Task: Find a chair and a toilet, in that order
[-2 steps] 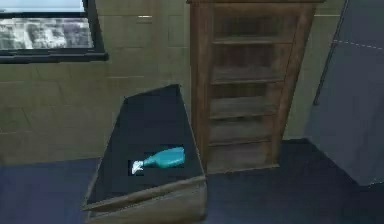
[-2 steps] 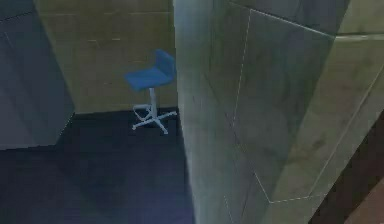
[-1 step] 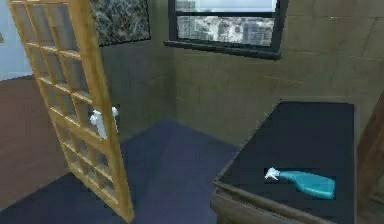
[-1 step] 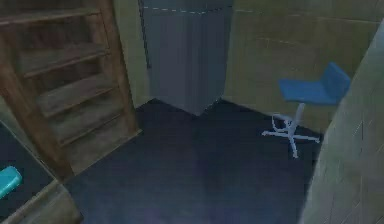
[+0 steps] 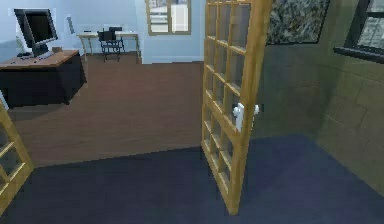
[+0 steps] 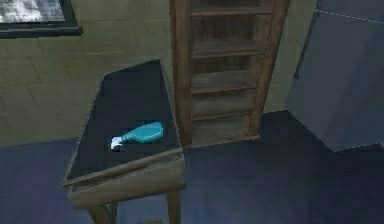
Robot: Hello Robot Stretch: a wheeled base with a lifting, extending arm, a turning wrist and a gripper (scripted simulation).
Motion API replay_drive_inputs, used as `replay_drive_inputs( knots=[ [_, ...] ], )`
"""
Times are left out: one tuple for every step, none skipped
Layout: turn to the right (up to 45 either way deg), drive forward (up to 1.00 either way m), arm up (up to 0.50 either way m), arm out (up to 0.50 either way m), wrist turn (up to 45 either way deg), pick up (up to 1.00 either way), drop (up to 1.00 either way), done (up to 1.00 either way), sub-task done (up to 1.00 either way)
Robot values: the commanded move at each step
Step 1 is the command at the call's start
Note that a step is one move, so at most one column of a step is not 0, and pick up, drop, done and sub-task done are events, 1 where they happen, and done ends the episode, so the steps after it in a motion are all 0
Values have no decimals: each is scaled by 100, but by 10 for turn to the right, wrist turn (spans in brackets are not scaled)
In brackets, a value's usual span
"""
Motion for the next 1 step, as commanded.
replay_drive_inputs(
  knots=[
    [0, 35, 0, 0, 0, 0, 0, 0, 0]
  ],
)
